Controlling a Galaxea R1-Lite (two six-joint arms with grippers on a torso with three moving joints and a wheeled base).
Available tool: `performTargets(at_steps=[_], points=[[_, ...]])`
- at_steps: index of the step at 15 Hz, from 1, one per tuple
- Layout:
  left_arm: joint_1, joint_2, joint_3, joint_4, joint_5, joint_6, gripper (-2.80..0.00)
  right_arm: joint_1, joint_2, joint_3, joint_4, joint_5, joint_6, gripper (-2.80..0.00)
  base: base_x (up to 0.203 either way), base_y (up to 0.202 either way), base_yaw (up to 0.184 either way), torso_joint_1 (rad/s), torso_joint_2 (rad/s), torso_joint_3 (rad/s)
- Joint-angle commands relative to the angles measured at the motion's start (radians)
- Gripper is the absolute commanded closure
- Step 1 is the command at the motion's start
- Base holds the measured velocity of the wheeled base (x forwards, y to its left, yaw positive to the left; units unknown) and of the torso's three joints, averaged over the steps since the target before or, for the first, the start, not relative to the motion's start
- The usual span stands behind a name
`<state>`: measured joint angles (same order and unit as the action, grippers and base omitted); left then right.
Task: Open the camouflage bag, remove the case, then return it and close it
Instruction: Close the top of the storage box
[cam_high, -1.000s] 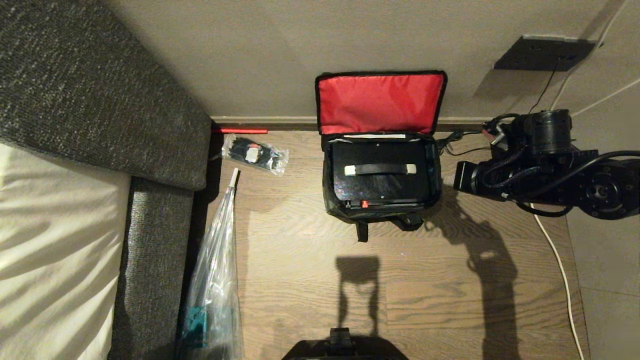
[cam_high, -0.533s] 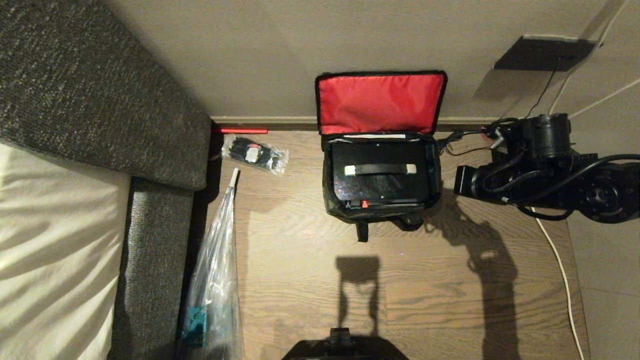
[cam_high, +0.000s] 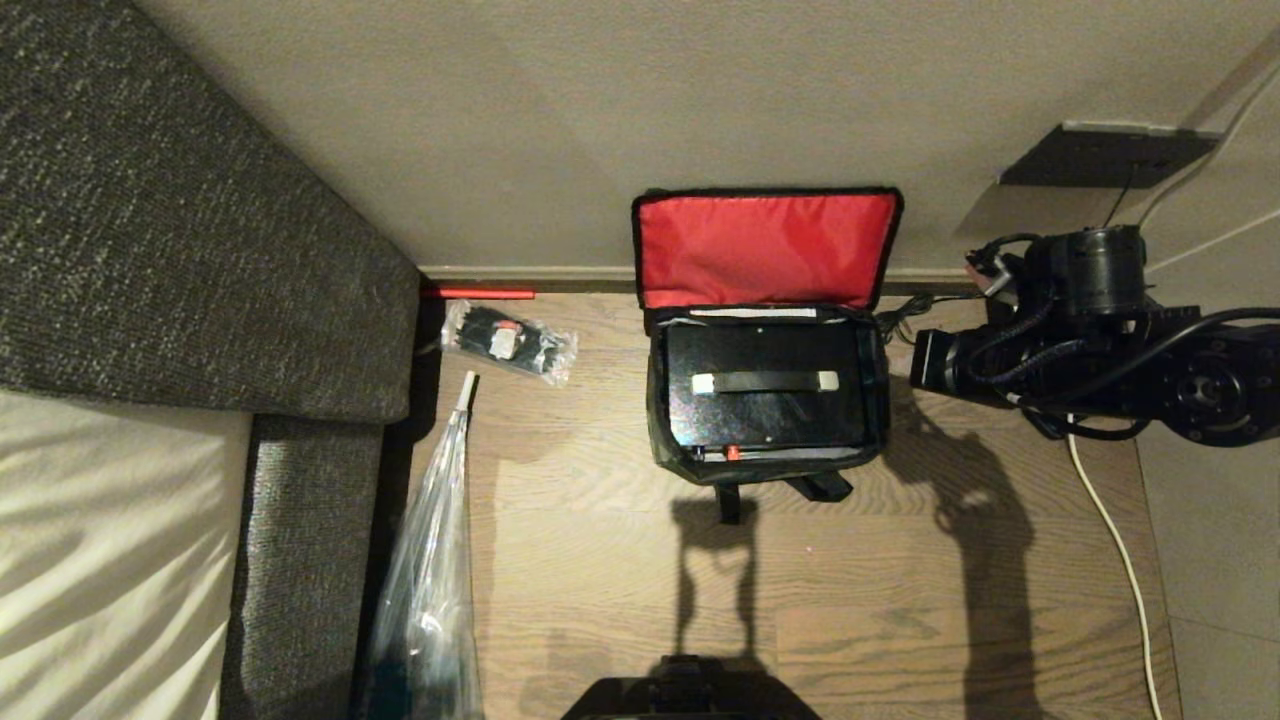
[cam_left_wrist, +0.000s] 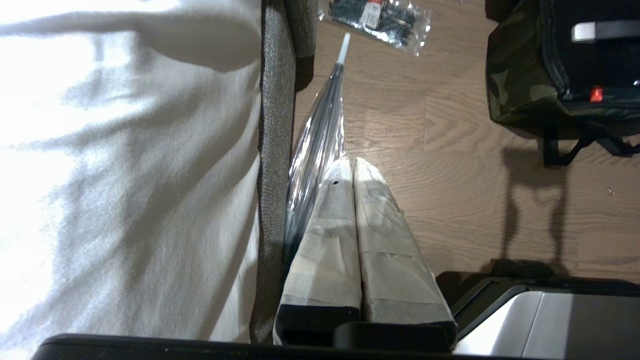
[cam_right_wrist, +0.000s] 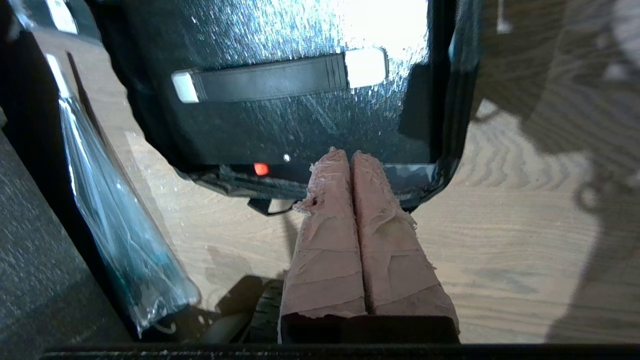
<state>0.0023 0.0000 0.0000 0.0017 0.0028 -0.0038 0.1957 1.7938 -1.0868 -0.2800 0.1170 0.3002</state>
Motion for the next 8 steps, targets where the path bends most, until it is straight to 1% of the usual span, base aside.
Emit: performTargets(at_steps=[1,3,4,8], points=[[0.001,0.000,0.000,0.000,0.000,0.002,0.00,0.001,0.004,-0.001,-0.002,0.003,0.002,0.00,0.000,0.000,0.000,0.000,0.00,0.000],[0.001,0.000,0.000,0.000,0.000,0.001,0.00,0.001,0.002,-0.002,-0.002,0.003,0.004,0.00,0.000,0.000,0.000,0.000,0.00,0.000],[0.001,0.000,0.000,0.000,0.000,0.003,0.00,0.001,0.002,-0.001,-0.002,0.002,0.004,0.00,0.088,0.000,0.000,-0.001,0.01,0.001],[0.001,0.000,0.000,0.000,0.000,-0.001,0.00,0.001,-0.002,0.006,-0.001,0.004,0.011,0.00,0.171,0.000,0.001,0.002,0.00,0.003]])
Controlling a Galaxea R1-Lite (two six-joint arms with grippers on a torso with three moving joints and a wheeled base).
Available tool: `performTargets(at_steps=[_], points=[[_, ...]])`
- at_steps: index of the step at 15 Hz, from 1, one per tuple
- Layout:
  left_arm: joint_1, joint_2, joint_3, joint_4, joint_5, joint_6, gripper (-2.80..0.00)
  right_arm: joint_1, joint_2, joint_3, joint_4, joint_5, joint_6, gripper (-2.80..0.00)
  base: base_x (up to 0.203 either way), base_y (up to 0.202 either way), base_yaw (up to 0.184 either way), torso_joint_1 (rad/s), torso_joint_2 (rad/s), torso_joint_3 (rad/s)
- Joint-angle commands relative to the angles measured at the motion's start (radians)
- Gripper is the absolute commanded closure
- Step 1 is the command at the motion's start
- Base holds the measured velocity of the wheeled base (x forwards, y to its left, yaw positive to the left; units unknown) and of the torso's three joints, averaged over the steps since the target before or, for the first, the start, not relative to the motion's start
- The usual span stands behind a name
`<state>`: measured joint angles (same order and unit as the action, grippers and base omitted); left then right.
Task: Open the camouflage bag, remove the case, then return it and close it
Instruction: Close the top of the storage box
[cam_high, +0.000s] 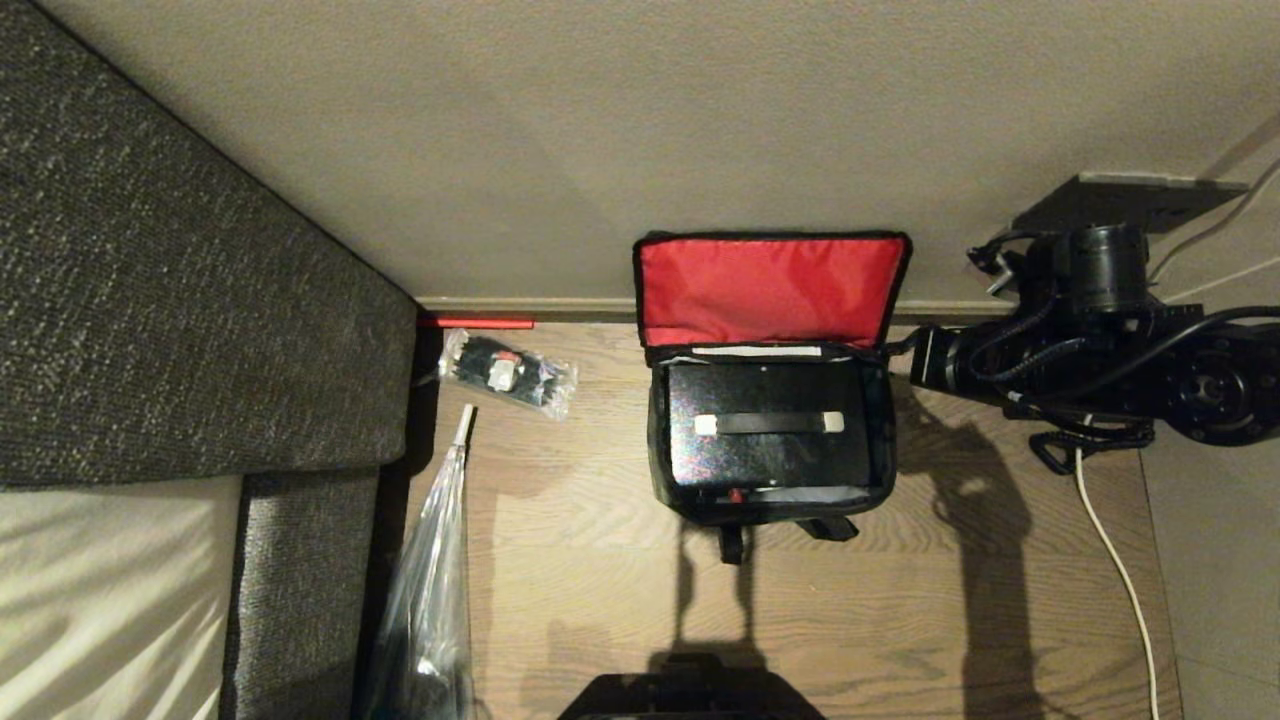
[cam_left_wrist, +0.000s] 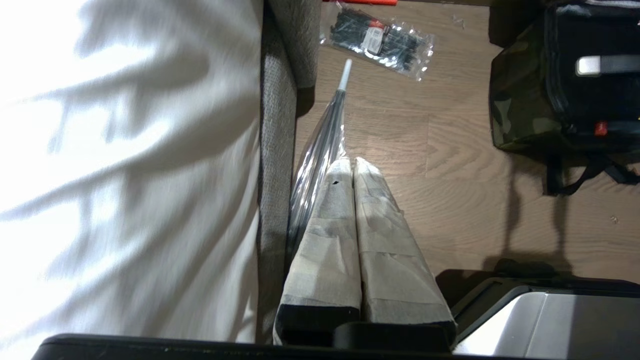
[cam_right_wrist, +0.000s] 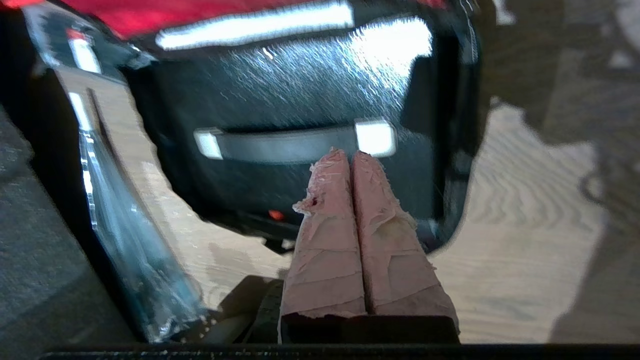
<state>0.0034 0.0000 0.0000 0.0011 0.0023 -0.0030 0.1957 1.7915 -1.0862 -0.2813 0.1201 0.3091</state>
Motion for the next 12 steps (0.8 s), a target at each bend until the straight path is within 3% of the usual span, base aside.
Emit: performTargets(at_steps=[1,6,7,12], points=[[0.000,0.000,0.000,0.000,0.001,-0.002,0.00,0.001,0.001,0.009,0.001,0.001,0.003,0.00,0.054,0.000,-0.002,0.002,0.01,0.002],[0.000,0.000,0.000,0.000,0.001,-0.002,0.00,-0.002,0.015,-0.002,-0.038,0.004,0.036,0.00,0.000,0.000,0.000,0.000,0.00,0.000],[0.000,0.000,0.000,0.000,0.001,-0.002,0.00,-0.008,0.021,0.003,-0.064,0.004,0.035,-2.80,0.000,0.000,0.000,0.000,0.00,0.000],[0.000,0.000,0.000,0.000,0.001,-0.002,0.00,-0.097,0.157,-0.060,-0.197,0.007,0.036,-2.80,0.000,0.000,0.000,0.000,0.00,0.000]])
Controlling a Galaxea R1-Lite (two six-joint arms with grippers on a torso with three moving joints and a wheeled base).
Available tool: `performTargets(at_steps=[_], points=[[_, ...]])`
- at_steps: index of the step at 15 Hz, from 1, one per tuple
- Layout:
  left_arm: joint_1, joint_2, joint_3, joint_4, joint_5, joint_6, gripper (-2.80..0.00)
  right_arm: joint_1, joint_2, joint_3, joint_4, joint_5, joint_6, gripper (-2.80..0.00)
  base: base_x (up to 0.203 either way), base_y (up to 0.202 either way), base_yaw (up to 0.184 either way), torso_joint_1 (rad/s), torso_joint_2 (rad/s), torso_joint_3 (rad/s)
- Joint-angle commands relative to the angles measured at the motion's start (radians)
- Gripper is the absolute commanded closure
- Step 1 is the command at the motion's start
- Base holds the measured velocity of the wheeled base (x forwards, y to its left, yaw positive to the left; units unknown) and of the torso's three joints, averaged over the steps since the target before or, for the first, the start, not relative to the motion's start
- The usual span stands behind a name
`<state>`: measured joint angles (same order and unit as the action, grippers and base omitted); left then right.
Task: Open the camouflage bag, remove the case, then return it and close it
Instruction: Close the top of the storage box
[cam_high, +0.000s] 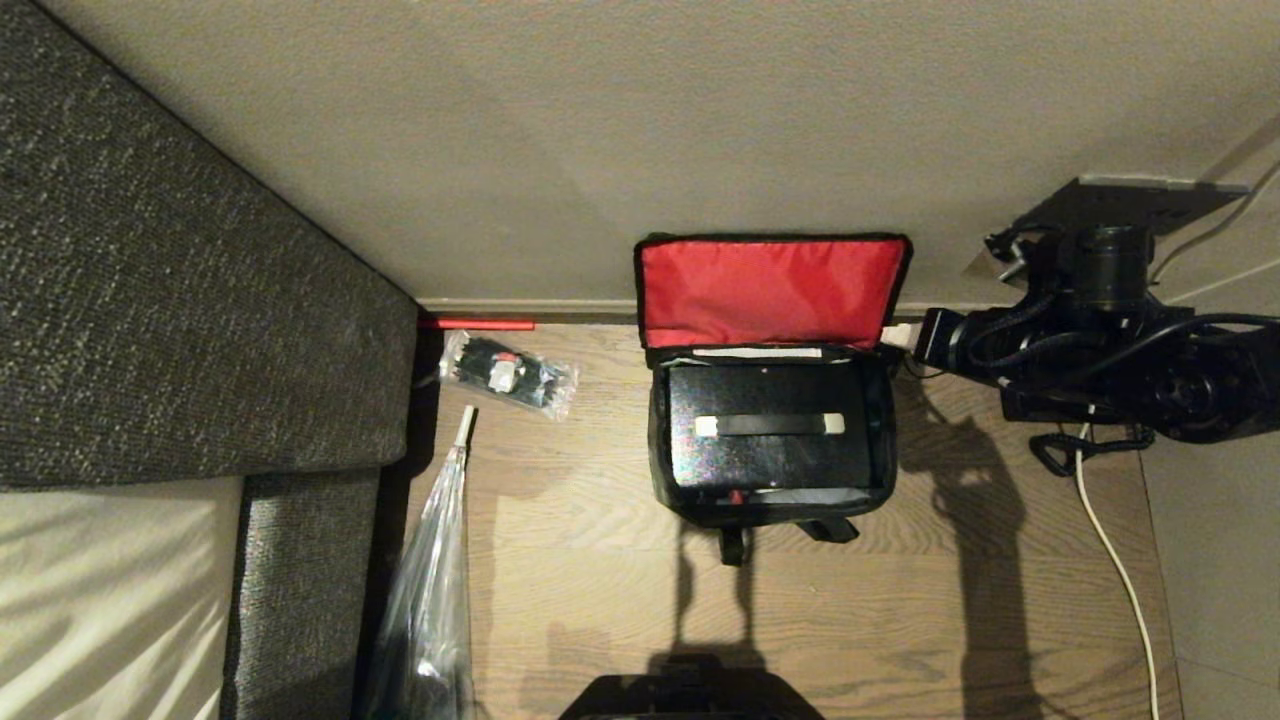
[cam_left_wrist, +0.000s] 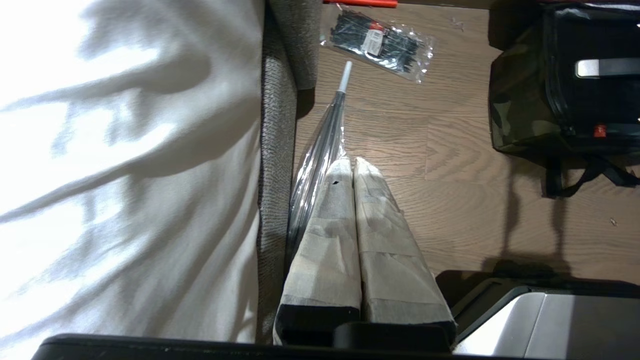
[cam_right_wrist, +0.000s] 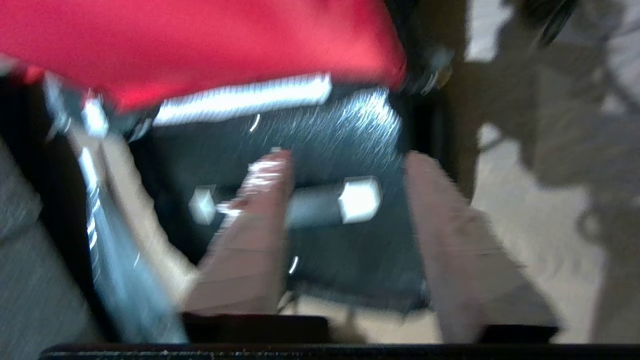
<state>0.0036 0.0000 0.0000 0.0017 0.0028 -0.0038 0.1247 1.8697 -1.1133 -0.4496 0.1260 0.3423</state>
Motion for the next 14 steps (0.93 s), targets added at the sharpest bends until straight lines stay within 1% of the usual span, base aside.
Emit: performTargets(at_steps=[1,2,3,4,6,7,9,11,13,14], points=[[-0.001,0.000,0.000,0.000,0.000,-0.001,0.00,-0.048,0.120,-0.080,-0.067,0.002,0.010,-2.80,0.000,0.000,0.000,0.000,0.00,0.000],[-0.001,0.000,0.000,0.000,0.000,-0.001,0.00,-0.072,0.138,-0.122,-0.078,0.017,0.039,-2.80,0.000,0.000,0.000,0.000,0.00,0.000],[-0.001,0.000,0.000,0.000,0.000,-0.001,0.00,-0.085,0.149,-0.142,-0.085,0.086,0.072,-2.80,0.000,0.000,0.000,0.000,0.00,0.000],[-0.001,0.000,0.000,0.000,0.000,-0.001,0.00,-0.093,0.156,-0.148,-0.093,0.136,0.085,-2.80,0.000,0.000,0.000,0.000,0.00,0.000],[-0.001,0.000,0.000,0.000,0.000,-0.001,0.00,-0.100,0.188,-0.175,-0.170,0.164,0.095,-2.80,0.000,0.000,0.000,0.000,0.00,0.000],[-0.001,0.000,0.000,0.000,0.000,-0.001,0.00,-0.100,0.188,-0.179,-0.187,0.185,0.099,-2.80,0.000,0.000,0.000,0.000,0.00,0.000],[-0.001,0.000,0.000,0.000,0.000,-0.001,0.00,-0.100,0.178,-0.173,-0.194,0.285,0.125,-2.80,0.000,0.000,0.000,0.000,0.00,0.000],[-0.001,0.000,0.000,0.000,0.000,-0.001,0.00,-0.099,0.181,-0.182,-0.207,0.312,0.131,-2.80,0.000,0.000,0.000,0.000,0.00,0.000],[-0.001,0.000,0.000,0.000,0.000,-0.001,0.00,-0.099,0.184,-0.176,-0.232,0.362,0.133,-2.80,0.000,0.000,0.000,0.000,0.00,0.000],[-0.001,0.000,0.000,0.000,0.000,-0.001,0.00,-0.099,0.178,-0.175,-0.239,0.380,0.147,-2.80,0.000,0.000,0.000,0.000,0.00,0.000]])
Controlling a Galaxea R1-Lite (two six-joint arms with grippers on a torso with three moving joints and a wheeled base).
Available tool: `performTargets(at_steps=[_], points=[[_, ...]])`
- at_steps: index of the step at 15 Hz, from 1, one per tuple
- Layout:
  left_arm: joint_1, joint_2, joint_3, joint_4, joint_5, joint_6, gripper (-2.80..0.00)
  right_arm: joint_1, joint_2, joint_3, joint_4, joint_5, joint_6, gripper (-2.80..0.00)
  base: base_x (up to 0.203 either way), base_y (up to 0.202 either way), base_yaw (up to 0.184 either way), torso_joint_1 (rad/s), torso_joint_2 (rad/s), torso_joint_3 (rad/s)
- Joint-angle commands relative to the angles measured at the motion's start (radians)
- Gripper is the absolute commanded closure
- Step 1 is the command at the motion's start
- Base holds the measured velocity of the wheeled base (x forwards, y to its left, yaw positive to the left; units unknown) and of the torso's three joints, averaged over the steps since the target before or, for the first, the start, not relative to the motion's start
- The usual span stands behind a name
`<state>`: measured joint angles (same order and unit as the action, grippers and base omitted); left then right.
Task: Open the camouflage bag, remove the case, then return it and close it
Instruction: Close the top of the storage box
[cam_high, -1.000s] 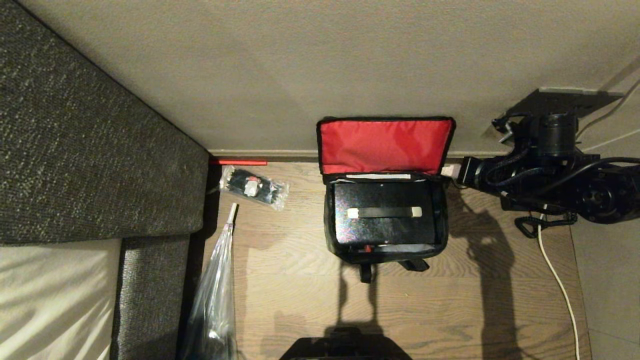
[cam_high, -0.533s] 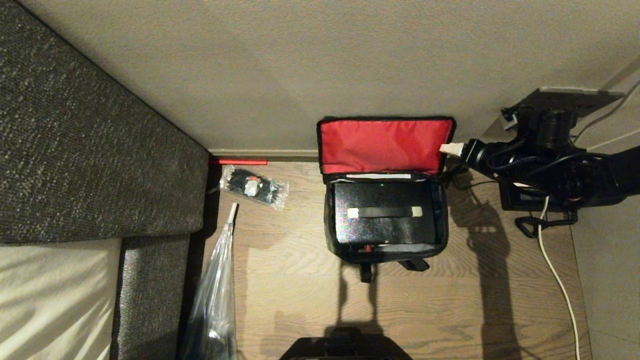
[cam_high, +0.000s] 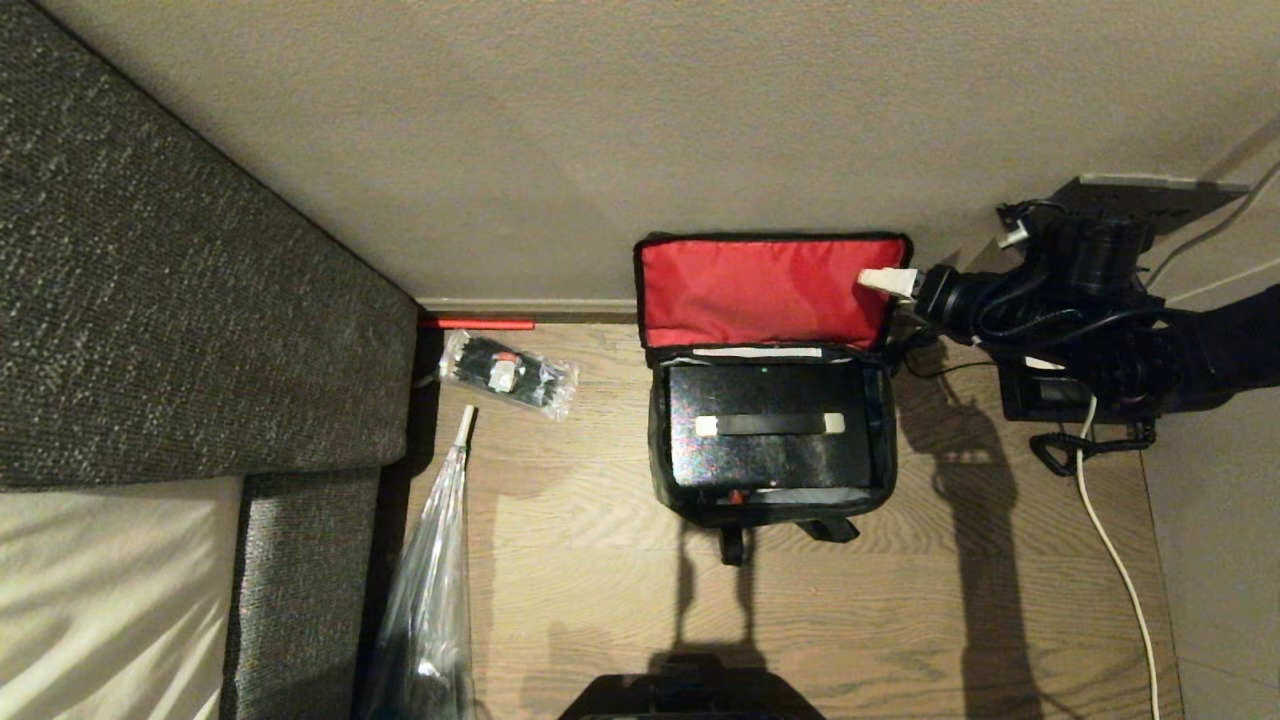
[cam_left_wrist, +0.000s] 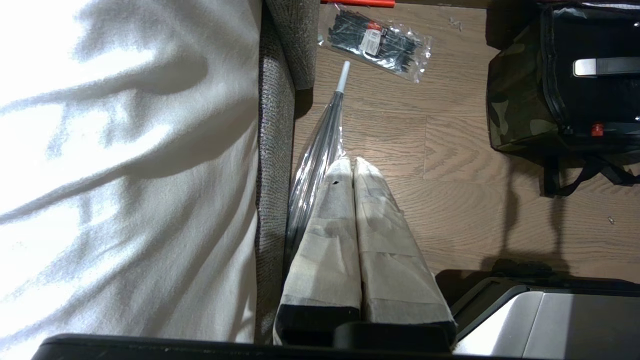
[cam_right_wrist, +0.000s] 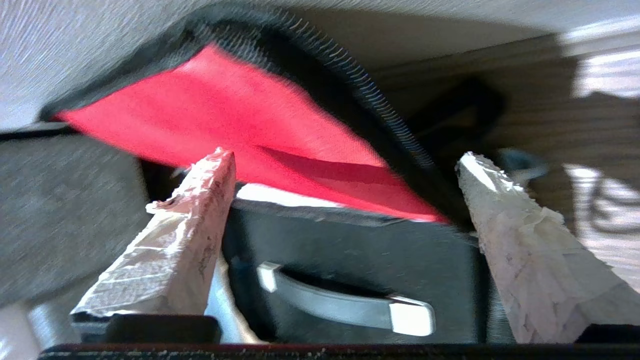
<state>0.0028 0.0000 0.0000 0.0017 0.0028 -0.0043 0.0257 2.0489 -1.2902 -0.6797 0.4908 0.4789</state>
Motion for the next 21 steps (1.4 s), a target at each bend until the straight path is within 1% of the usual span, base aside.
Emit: performTargets(at_steps=[1,2,3,5,7,8,10,12,14,18,21], points=[[0.000,0.000,0.000,0.000,0.000,0.000,0.00,0.000,-0.006,0.001,-0.013,0.023,0.030,-2.80,0.000,0.000,0.000,0.000,0.00,0.000],[0.000,0.000,0.000,0.000,0.000,0.000,0.00,0.002,-0.017,0.006,-0.022,0.046,0.062,-2.80,0.000,0.000,0.000,0.000,0.00,0.000],[0.000,0.000,0.000,0.000,0.000,0.000,0.00,0.002,-0.021,0.014,-0.038,0.074,0.076,-2.80,0.000,0.000,0.000,0.000,0.00,0.000],[0.000,0.000,0.000,0.000,0.000,0.000,0.00,0.001,-0.020,0.035,-0.103,0.103,0.064,-2.80,0.000,0.000,0.000,0.000,0.00,0.000],[0.000,0.000,0.000,0.000,0.000,0.000,0.00,-0.013,-0.027,0.061,-0.105,0.141,0.029,-2.80,0.000,0.000,0.000,0.000,0.00,0.000],[0.000,0.000,0.000,0.000,0.000,0.000,0.00,-0.024,-0.025,0.067,-0.097,0.164,-0.006,-2.80,0.000,0.000,0.000,0.000,0.00,0.000],[0.000,0.000,0.000,0.000,0.000,0.000,0.00,-0.025,-0.020,0.069,-0.084,0.155,-0.058,-2.80,0.000,0.000,0.000,0.000,0.00,0.000],[0.000,0.000,0.000,0.000,0.000,0.000,0.00,-0.042,-0.017,0.071,-0.039,0.156,-0.131,-2.80,0.000,0.000,0.000,0.000,0.00,0.000],[0.000,0.000,0.000,0.000,0.000,0.000,0.00,-0.044,0.001,0.040,-0.036,0.161,-0.131,-2.80,0.000,0.000,0.000,0.000,0.00,0.000],[0.000,0.000,0.000,0.000,0.000,0.000,0.00,-0.043,0.038,0.003,-0.110,0.166,-0.126,-2.80,0.000,0.000,0.000,0.000,0.00,0.000],[0.000,0.000,0.000,0.000,0.000,0.000,0.00,-0.043,0.054,-0.024,-0.115,0.169,-0.086,-2.80,0.000,0.000,0.000,0.000,0.00,0.000]])
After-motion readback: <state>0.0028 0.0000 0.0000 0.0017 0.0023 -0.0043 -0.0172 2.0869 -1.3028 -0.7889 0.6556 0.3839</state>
